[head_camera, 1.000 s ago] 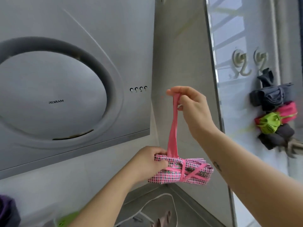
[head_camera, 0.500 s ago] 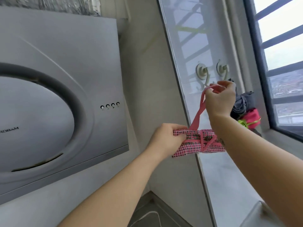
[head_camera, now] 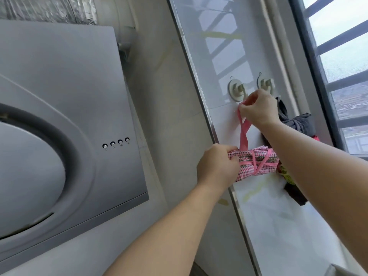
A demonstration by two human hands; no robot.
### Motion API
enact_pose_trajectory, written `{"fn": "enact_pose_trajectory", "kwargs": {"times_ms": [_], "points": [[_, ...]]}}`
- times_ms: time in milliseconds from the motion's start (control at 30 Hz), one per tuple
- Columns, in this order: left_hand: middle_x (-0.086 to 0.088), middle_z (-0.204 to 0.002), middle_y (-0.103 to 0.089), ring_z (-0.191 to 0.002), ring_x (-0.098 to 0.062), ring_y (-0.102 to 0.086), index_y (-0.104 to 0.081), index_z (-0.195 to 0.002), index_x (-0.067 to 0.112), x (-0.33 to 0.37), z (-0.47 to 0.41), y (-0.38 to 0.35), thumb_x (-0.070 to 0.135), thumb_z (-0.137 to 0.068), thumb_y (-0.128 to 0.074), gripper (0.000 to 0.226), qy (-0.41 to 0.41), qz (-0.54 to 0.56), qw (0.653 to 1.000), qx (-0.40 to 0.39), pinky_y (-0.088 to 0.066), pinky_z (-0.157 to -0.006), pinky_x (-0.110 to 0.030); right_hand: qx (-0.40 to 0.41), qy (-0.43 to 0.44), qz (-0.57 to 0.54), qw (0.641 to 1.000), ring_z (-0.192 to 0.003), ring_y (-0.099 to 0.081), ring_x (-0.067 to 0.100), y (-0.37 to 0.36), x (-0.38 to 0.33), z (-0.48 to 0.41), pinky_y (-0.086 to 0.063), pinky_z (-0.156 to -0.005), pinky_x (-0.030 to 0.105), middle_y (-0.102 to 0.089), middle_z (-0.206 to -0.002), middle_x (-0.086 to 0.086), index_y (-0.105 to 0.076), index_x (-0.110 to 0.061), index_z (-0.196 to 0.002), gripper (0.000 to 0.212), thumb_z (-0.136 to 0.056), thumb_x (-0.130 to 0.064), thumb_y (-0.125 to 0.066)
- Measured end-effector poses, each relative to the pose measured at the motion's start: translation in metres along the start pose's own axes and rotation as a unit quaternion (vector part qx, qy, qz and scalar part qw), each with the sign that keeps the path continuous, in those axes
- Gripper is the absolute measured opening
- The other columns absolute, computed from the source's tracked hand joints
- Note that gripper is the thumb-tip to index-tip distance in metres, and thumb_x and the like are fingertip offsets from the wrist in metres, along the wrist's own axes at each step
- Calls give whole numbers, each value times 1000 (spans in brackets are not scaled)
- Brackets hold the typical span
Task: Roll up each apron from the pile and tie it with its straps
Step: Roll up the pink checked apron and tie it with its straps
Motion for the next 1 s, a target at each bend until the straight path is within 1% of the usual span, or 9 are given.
{"fn": "enact_pose_trajectory", "kwargs": {"times_ms": [133,300,467,533,600,700,800,900,1000], "points": [[0,-117,-61,-106,-19,-58,-65,-121,22,-11,14,-7,20,-94,-50,31,-15,0,999,52,-48,-87,-29,-33,19,-7,999,-82,-58,18,-8,4,1,-41,-69,23,-61,-85,5,-67,-5,-93,16,-79,-8,-62],[5,-105,-58,-90,-11,-58,-65,-123,20,-26,37,-29,17,-95,-51,31,-36,38,995,85,-48,-78,-22,-15,40,-117,992,-96,-62,14,-8,19,38,-54,-81,29,-61,-109,3,-51,-17,-127,43,-86,-7,-57],[5,-102,-58,-86,-14,-59,-69,-111,23,-20,41,-45,16,-93,-52,26,-53,44,995,72,-49,-75,-27,-2,43,-77,996,-105,-54,10,-10,48,87,-47,-93,27,-57,-122,3,-53,-14,-130,45,-86,-7,-59],[6,-101,-58,-85,-13,-59,-69,-108,23,-20,40,-48,16,-92,-52,25,-53,50,994,76,-50,-75,-28,6,67,-53,996,-106,-53,12,-9,54,111,-41,-95,24,-59,-119,3,-55,-11,-127,41,-86,-9,-61],[6,-98,-57,-83,-11,-59,-70,-107,23,-24,41,-51,17,-93,-53,23,-44,61,994,83,-51,-75,-28,47,75,-25,996,-109,-54,20,-3,66,137,-40,-97,31,-64,-114,5,-60,-9,-120,34,-87,-15,-62],[6,-96,-56,-83,-10,-60,-70,-110,24,-27,44,-53,24,-94,-55,22,-46,64,993,92,-52,-76,-27,97,4,12,995,-115,-47,22,3,96,167,-31,-102,38,-65,-113,3,-66,-14,-112,37,-84,-36,-56],[5,-97,-57,-83,-11,-60,-70,-111,22,-27,45,-54,26,-96,-53,23,-54,65,992,94,-51,-76,-24,60,-41,-3,997,-124,-36,19,-8,110,175,-27,-108,36,-61,-120,0,-70,-18,-106,42,-83,-48,-53],[4,-96,-57,-82,-6,-57,-70,-112,18,-30,45,-53,20,-96,-54,23,-61,75,990,100,-44,-73,-10,40,-25,-17,999,-121,-41,23,-12,106,161,-23,-100,23,-64,-104,-4,-74,-17,-92,20,-85,-33,-65],[2,-97,-58,-83,-1,-53,-68,-117,15,-31,48,-53,13,-95,-55,26,-75,86,987,110,-38,-76,1,35,0,-15,999,-108,-53,32,-12,103,146,-26,-99,27,-63,-81,-7,-74,-15,-78,11,-84,-19,-66]]}}
Point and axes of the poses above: each hand's wrist, its own z-axis away from the middle knuckle, its own y-axis out of the back of the hand, x = y × z, the point moved 10 cm from there along -z, towards the middle knuckle
